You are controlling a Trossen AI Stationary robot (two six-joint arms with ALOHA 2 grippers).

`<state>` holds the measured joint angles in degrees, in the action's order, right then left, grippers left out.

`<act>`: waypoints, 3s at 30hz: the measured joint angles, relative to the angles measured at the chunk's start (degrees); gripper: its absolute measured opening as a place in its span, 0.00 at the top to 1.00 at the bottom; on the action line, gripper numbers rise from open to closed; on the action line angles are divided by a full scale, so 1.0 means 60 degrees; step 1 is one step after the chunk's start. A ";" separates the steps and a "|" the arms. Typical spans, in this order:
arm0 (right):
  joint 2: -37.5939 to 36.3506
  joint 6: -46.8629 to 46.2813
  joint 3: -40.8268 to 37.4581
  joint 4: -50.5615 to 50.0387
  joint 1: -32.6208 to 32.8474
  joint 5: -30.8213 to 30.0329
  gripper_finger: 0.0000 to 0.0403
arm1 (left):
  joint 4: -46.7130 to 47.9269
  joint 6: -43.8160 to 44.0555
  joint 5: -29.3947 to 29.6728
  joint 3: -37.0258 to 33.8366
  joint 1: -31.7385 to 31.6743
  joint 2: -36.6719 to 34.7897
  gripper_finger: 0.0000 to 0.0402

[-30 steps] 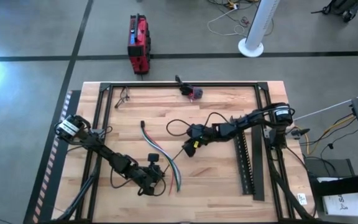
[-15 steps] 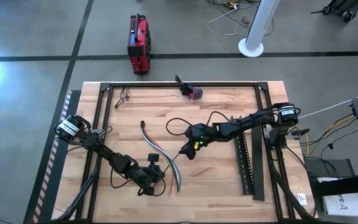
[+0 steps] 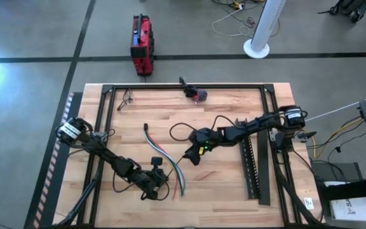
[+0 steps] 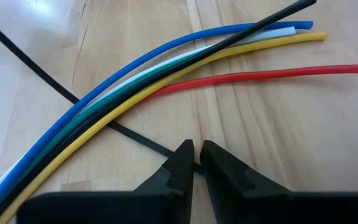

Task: Ziptie cables
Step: Close the cables together using a zip tie

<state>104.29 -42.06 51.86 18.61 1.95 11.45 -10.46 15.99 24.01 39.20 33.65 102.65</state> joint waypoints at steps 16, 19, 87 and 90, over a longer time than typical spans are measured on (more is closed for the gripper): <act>0.1178 0.0545 -0.0413 0.3031 0.1838 -0.3962 0.75 | -0.0004 0.0179 0.0000 -0.0004 0.0000 0.0000 0.94; 0.1823 0.0512 -0.0417 0.4060 0.1952 -0.4201 0.74 | -0.0011 0.0211 0.0004 -0.0004 0.0000 0.0002 0.94; 0.1118 0.4468 -0.1038 0.4761 0.2402 -0.6083 1.00 | -0.0058 0.0655 0.0004 -0.0004 0.0000 -0.0115 0.94; 0.1118 0.4814 -0.0805 0.4756 0.2382 -0.5833 1.00 | -0.0015 0.0504 -0.0005 -0.0004 -0.0004 -0.0368 0.94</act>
<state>111.00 -13.18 47.03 47.15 16.24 -23.55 -10.55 19.01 23.98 39.18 33.63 100.44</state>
